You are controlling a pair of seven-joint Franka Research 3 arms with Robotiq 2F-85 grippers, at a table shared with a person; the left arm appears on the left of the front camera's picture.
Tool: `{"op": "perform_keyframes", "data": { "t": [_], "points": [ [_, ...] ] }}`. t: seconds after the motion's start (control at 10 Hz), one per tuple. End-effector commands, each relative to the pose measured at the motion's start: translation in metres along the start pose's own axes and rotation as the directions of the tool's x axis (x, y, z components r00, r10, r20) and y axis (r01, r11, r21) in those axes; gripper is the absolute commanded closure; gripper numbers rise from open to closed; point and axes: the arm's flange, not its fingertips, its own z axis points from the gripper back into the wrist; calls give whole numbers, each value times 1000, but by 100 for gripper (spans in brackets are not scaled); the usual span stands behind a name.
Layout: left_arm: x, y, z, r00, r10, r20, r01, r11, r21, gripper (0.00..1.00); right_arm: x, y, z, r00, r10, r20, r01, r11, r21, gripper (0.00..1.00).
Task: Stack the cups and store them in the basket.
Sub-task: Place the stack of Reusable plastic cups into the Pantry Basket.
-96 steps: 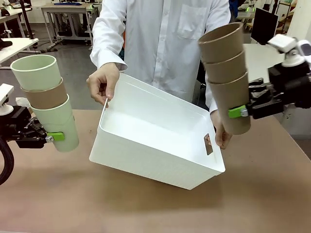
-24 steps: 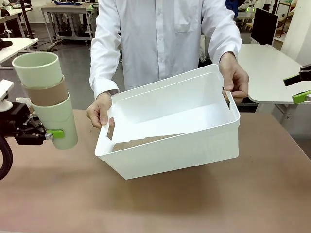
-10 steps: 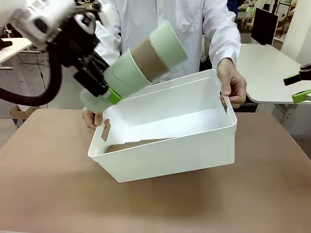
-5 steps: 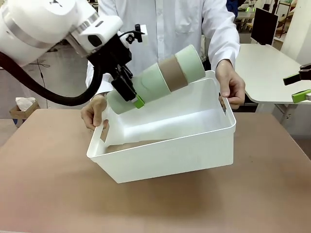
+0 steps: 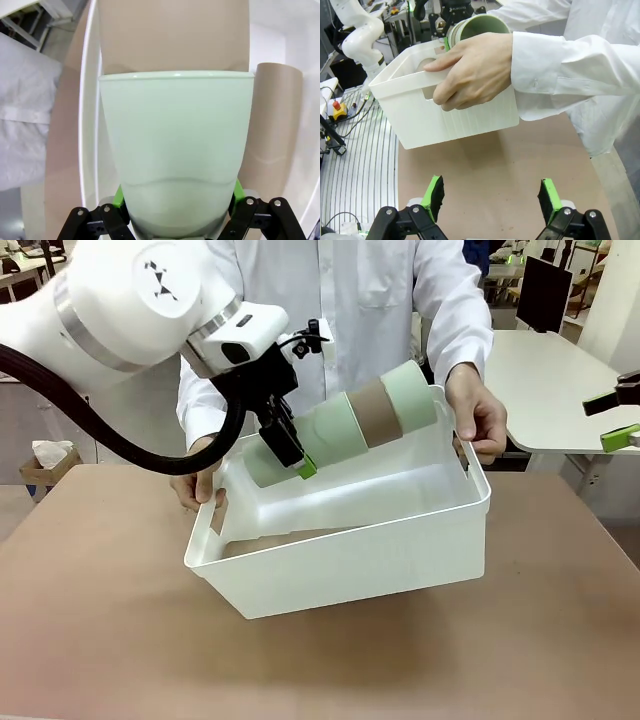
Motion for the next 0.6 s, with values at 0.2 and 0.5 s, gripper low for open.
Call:
{"op": "perform_keyframes", "data": {
  "t": [0.2, 0.5],
  "points": [
    [0, 0, -22, 999, 9, -31, -9, 1000, -17, 15, 0, 0, 1, 1000, 14, 16, -14, 1000, -2, 0],
    [-6, 8, -40, 999, 2, -39, -3, 1000, -31, 15, 0, 0, 1, 1000, 14, 16, -14, 1000, -2, 0]
  ]
}}
